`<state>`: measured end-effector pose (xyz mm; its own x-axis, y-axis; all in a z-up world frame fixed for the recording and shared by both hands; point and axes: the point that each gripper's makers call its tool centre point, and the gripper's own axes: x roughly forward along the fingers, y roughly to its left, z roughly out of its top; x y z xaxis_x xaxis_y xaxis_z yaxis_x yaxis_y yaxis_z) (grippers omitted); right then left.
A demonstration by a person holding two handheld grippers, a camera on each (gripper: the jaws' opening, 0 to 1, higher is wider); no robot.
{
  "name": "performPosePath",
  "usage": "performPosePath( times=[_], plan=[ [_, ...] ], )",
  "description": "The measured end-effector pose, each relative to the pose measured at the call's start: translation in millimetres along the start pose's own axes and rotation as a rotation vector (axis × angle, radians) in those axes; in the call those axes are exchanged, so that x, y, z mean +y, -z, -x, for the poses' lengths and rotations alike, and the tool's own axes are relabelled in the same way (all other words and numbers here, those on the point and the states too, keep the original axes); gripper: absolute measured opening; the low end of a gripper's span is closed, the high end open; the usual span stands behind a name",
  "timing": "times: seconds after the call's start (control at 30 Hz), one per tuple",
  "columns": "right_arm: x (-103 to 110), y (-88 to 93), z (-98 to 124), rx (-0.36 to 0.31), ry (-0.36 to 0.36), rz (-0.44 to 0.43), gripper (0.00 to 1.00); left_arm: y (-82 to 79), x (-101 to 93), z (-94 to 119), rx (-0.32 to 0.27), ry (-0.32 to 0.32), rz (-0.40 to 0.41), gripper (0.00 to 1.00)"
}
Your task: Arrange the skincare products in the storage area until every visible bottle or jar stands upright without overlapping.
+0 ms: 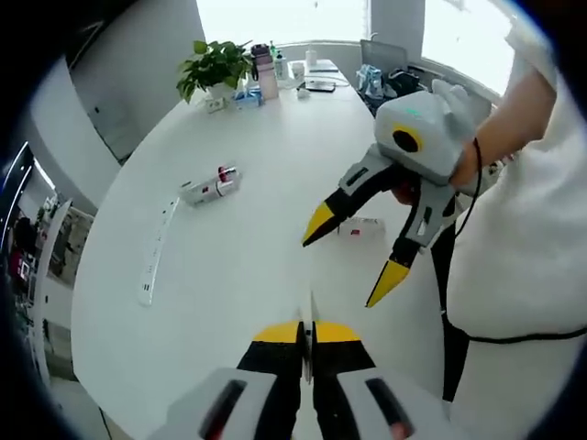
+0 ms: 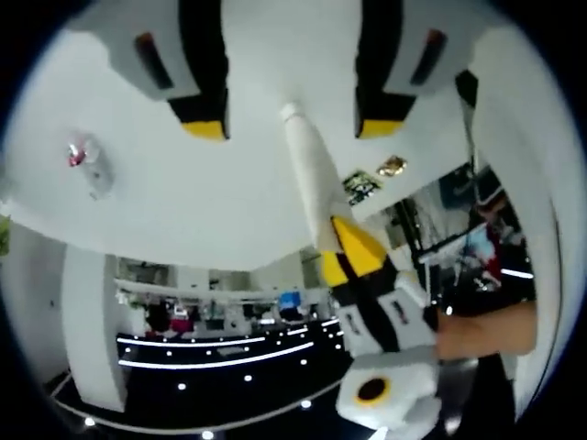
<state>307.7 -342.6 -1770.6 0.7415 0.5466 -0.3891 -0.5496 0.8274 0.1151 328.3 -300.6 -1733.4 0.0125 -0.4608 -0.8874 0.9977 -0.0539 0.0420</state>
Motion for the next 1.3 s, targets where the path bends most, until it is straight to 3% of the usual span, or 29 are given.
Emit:
performPosePath(
  times=[0.33, 0.5, 0.77, 1.0, 1.3],
  plan=[
    [-18.6, -16.9, -13.9, -0.012, -0.003, 0.02, 0.56, -20.0, 16.7, -1.5, -0.022, 0.023, -0.011, 0.0],
    [-26.4, -23.8, -17.2, -0.021, -0.003, 0.025, 0.58, -24.2, 22.4, -4.3, -0.001, 0.031, -0.04, 0.0],
    [-42.5, -17.0, -17.4, 0.006, -0.005, 0.027, 0.61, -30.1, 46.4, -4.0, 0.018, 0.019, -0.051, 0.0],
    [-51.1, -26.4, -14.0, -0.009, 0.006, 0.022, 0.61, -33.6, 63.8, -4.3, 0.053, -0.011, -0.088, 0.0],
    [-73.3, -40.4, -15.4, -0.018, 0.044, -0.001, 0.61, -43.4, 82.8, -6.5, 0.056, -0.013, -0.085, 0.0]
  ],
)
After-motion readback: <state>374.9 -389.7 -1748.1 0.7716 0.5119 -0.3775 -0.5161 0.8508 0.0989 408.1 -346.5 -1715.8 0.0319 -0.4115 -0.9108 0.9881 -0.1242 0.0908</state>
